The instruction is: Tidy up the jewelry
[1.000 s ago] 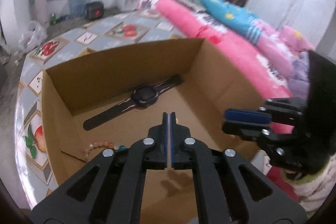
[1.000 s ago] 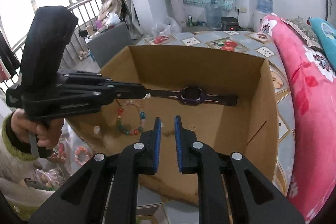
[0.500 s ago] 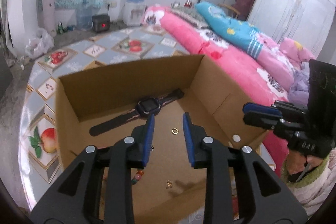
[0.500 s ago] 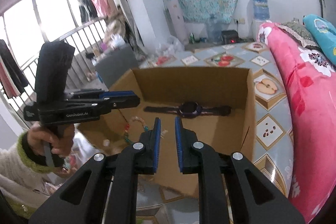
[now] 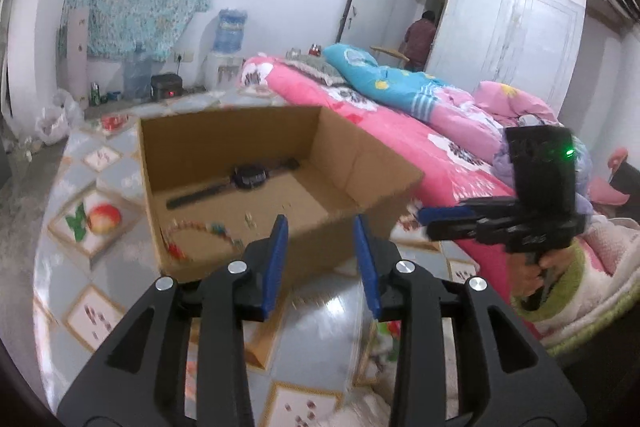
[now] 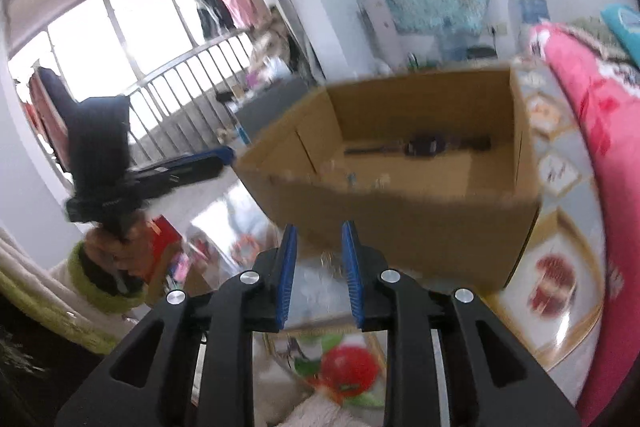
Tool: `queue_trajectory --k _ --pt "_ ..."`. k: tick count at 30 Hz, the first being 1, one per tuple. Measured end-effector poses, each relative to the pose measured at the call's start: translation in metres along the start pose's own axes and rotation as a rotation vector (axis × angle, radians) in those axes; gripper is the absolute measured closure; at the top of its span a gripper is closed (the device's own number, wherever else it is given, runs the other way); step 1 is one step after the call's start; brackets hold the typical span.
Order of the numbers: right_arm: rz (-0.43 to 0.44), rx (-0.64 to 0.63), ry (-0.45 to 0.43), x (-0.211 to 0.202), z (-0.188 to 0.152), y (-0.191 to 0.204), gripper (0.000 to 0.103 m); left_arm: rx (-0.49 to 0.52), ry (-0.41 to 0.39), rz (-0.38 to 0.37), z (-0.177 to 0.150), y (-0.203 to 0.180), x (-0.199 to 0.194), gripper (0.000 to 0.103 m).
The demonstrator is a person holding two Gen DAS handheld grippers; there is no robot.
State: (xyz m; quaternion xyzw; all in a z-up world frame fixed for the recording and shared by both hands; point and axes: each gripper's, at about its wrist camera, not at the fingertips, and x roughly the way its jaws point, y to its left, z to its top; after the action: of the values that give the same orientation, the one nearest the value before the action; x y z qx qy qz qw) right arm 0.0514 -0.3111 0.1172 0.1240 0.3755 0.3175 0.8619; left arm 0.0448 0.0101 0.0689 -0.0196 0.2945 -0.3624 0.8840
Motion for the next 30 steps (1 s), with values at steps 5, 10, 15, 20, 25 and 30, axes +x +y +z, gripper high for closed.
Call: queue_trajectory --k 5,10,15,20,25,30 --pt "-0.124 -0.049 0.102 0.048 -0.026 0.011 0.079 -0.020 0.100 0.040 -0.028 -0.002 0.023 0.071" --pt "-0.173 -0.114 0.127 0.075 -0.031 0.016 0.079 0.037 0.200 0.111 -0.052 -0.009 0.050 0.071" --pt "-0.162 -0.159 0.148 0.092 -0.031 0.018 0.079 0.029 0.224 0.095 -0.062 -0.008 0.059 0.071" --pt "-0.176 -0.227 0.175 0.106 -0.029 0.024 0.079 0.020 0.235 0.093 -0.066 -0.002 0.062 0.071" --pt "-0.187 -0.269 0.190 0.110 -0.032 0.027 0.080 0.020 0.239 0.095 -0.063 -0.004 0.068 0.071" --pt "-0.181 -0.272 0.187 0.111 -0.030 0.028 0.087 0.017 0.244 0.094 -0.066 -0.003 0.070 0.071"
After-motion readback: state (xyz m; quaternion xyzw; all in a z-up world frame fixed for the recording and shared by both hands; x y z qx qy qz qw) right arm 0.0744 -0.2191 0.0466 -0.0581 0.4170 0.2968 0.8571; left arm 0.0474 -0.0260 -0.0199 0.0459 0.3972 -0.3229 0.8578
